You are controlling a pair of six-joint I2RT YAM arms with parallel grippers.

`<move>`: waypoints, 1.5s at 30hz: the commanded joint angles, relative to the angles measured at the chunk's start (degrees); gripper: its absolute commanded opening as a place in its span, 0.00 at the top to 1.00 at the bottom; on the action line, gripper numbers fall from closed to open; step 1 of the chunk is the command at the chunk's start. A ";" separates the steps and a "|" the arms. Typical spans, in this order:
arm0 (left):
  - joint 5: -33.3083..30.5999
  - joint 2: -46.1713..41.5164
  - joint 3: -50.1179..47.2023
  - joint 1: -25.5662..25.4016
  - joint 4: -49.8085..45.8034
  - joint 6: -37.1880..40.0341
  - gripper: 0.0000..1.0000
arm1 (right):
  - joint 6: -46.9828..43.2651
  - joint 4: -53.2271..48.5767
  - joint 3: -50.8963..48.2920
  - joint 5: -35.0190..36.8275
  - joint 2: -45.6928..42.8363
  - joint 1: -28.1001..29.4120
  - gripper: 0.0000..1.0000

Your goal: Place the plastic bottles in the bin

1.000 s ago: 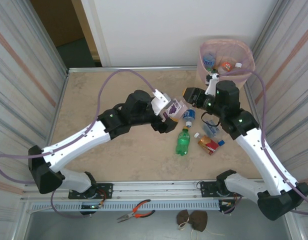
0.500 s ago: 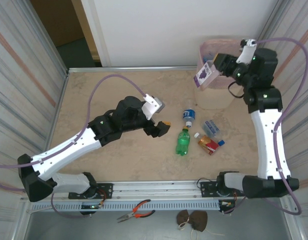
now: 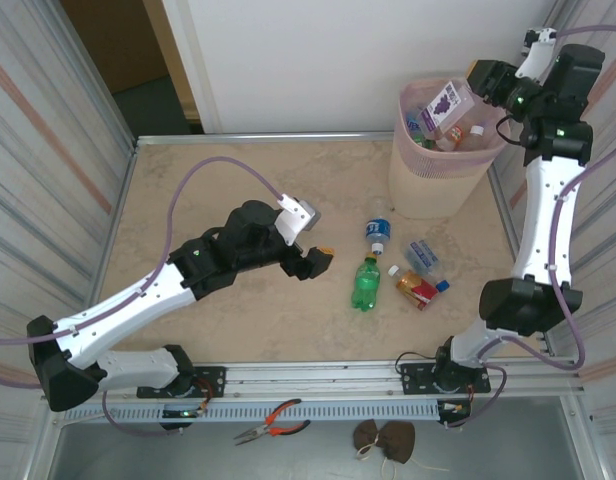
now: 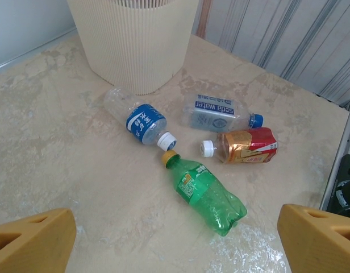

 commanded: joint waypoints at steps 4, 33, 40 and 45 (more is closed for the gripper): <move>-1.33 -0.20 -0.34 0.07 0.25 -0.38 0.08 | -6.90 -6.37 6.28 -4.97 7.50 -0.28 0.62; 1.25 5.44 0.09 0.04 0.35 -0.25 0.08 | -24.98 -30.91 15.43 13.80 25.14 9.04 0.57; 0.86 4.76 -0.56 0.01 0.28 -1.20 0.08 | -20.93 -23.94 15.52 12.89 28.58 10.38 0.53; 0.65 4.41 -0.76 -0.04 -0.09 -1.57 0.08 | -17.31 -21.86 16.01 15.25 29.06 10.40 0.46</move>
